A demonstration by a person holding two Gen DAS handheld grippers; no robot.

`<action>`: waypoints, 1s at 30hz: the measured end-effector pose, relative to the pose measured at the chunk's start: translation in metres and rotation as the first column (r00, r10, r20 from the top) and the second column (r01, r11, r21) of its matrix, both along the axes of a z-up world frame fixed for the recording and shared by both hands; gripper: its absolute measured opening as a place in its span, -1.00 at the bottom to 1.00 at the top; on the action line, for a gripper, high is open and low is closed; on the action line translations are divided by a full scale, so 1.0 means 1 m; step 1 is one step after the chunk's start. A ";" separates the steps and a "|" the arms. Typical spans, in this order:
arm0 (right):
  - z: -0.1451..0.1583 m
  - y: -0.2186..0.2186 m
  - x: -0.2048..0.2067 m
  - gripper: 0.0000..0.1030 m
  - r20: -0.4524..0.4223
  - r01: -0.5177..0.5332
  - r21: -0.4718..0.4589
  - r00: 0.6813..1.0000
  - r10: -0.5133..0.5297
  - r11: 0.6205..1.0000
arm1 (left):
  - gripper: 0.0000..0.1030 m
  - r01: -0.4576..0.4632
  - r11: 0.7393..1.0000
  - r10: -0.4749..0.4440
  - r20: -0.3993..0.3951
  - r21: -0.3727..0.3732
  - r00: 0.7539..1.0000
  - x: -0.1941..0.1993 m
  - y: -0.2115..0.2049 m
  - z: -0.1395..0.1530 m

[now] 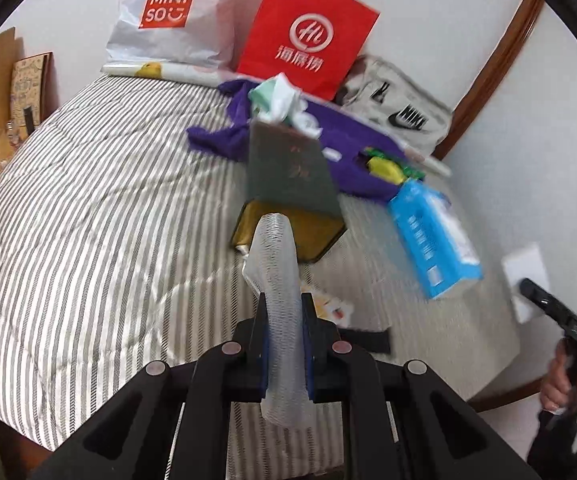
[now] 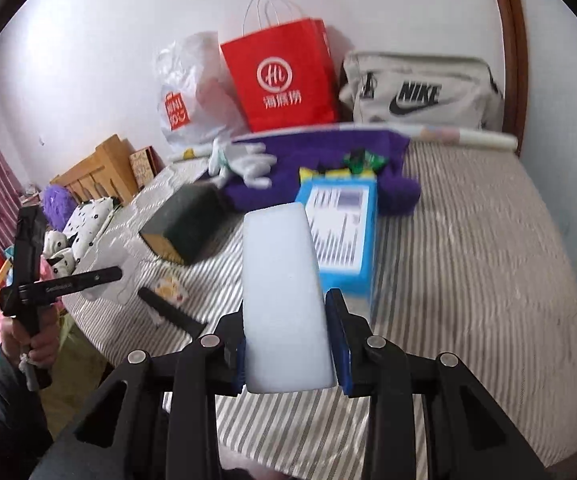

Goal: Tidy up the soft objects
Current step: 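Carry sponge with right tool and mesh bag with left tool over purple towel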

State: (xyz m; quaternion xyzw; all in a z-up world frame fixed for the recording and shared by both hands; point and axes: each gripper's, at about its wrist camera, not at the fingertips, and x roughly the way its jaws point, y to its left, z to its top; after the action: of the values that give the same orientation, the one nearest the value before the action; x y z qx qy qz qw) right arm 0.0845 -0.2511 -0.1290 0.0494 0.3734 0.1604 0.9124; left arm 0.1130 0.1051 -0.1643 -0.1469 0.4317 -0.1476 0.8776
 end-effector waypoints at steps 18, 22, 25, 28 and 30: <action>0.026 0.021 0.118 -0.35 0.016 0.006 -0.075 1.000 -0.004 0.997 | -0.75 0.047 0.999 -0.048 0.142 0.005 0.989 0.077 0.000 0.084; 0.030 0.023 0.141 -0.35 0.028 0.043 -0.096 0.999 -0.040 0.994 | -0.75 0.080 0.997 -0.077 0.120 -0.021 0.990 0.108 -0.016 0.084; 0.033 0.026 0.154 -0.35 0.037 0.035 -0.085 0.999 -0.032 0.996 | -0.75 0.101 0.995 -0.098 0.109 -0.026 0.989 0.129 -0.029 0.082; 0.032 0.031 0.168 -0.35 0.059 0.038 -0.123 0.998 -0.031 0.992 | -0.75 0.132 0.991 -0.129 0.096 -0.026 0.987 0.151 -0.045 0.081; 0.031 0.034 0.175 -0.35 0.068 0.035 -0.139 0.997 -0.026 0.990 | -0.75 0.151 0.988 -0.148 0.082 -0.037 0.986 0.165 -0.055 0.078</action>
State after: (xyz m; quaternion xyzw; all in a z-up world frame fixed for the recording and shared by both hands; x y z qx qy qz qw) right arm 0.2599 -0.2175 -0.0977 -0.0145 0.3526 0.1214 0.9278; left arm 0.2779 0.0505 -0.0863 -0.1271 0.4033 -0.2281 0.8770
